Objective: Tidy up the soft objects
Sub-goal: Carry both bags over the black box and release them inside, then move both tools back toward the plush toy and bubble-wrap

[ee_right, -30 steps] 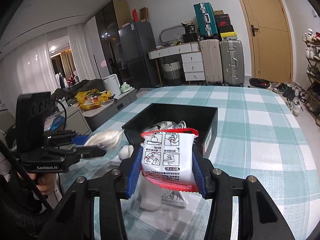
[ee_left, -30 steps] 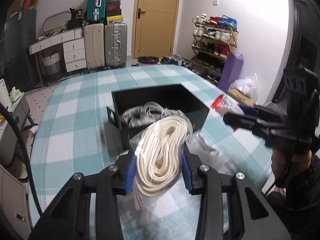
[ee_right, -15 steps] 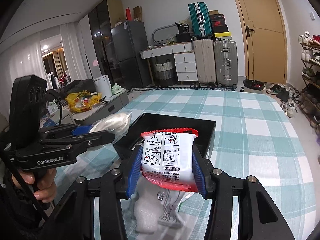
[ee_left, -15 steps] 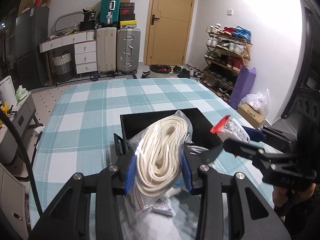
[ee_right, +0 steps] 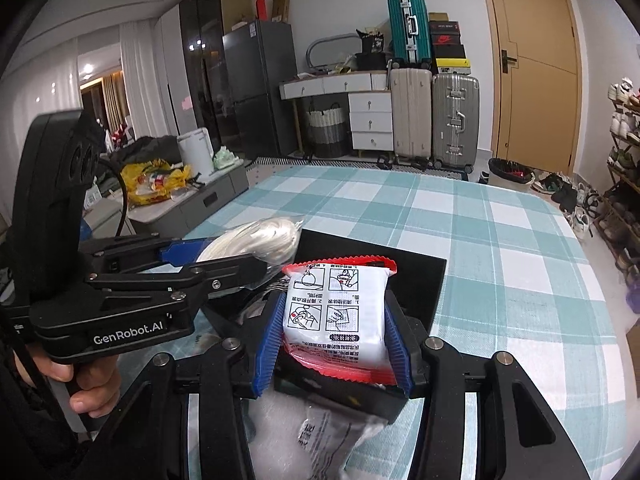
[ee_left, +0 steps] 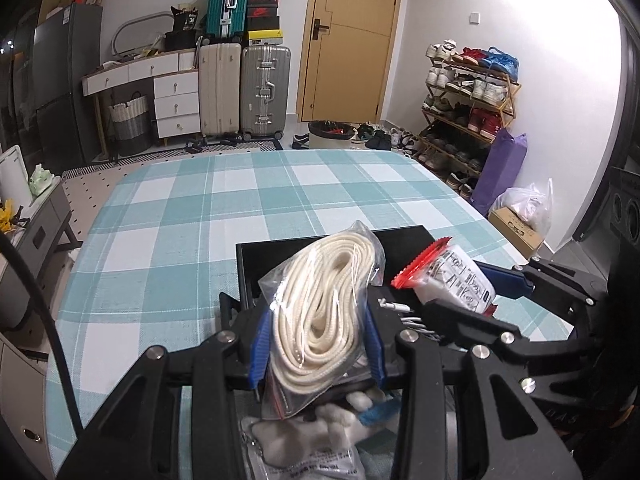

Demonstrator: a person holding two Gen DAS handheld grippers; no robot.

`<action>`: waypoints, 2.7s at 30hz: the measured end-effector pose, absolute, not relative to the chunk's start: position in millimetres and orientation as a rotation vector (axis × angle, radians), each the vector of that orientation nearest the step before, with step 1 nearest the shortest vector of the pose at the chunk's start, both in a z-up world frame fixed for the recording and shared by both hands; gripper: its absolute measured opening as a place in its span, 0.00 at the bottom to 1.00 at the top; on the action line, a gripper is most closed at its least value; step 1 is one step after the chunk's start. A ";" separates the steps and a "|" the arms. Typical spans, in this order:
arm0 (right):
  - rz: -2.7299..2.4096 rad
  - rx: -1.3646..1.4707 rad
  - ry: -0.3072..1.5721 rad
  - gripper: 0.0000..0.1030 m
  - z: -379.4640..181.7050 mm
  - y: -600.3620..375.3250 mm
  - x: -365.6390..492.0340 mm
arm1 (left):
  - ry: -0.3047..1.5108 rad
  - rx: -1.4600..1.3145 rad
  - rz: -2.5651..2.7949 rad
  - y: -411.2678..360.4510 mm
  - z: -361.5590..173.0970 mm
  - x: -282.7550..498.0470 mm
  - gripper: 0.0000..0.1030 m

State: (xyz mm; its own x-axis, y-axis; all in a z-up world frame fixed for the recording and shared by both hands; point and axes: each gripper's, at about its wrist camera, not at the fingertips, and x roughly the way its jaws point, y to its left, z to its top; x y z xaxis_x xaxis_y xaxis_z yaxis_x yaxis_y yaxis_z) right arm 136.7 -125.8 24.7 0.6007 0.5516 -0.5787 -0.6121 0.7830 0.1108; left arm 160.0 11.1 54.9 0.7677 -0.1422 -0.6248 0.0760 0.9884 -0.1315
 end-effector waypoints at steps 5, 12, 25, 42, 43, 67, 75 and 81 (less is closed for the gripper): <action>0.661 -0.111 0.657 0.46 17.2 -121.2 150.5 | 0.696 -0.099 -0.117 12.9 51.1 169.5 0.37; 0.651 -0.134 0.675 0.46 7.3 -117.9 164.2 | 0.722 -0.077 -0.121 8.9 40.8 181.4 0.37; 0.633 -0.190 0.686 0.46 -3.8 -112.5 176.5 | 0.762 -0.021 -0.123 0.2 29.0 189.3 0.39; 0.620 -0.182 0.613 0.99 24.3 -147.4 128.6 | 0.707 -0.053 -0.132 4.7 50.6 149.1 0.96; 0.619 -0.176 0.616 0.99 24.8 -150.4 124.0 | 0.705 -0.050 -0.126 5.9 51.3 144.7 1.00; 0.617 -0.128 0.675 0.99 -1.8 -171.7 88.9 | 0.735 0.002 -0.044 26.0 25.4 83.9 1.00; 0.654 -0.115 0.706 0.99 -7.9 -169.1 90.8 | 0.760 0.003 -0.049 24.9 20.0 85.6 1.00; 0.687 -0.135 0.735 0.99 -15.4 -157.6 88.4 | 0.783 0.007 -0.062 22.6 15.0 87.8 1.00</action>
State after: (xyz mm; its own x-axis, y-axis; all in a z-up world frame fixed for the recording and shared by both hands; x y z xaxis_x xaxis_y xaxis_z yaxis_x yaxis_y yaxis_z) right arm 88.4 -157.6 -15.4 0.5355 0.5294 -0.6580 -0.6205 0.7752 0.1186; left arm 87.8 22.6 15.0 0.7074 -0.0529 -0.7049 0.0584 0.9982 -0.0163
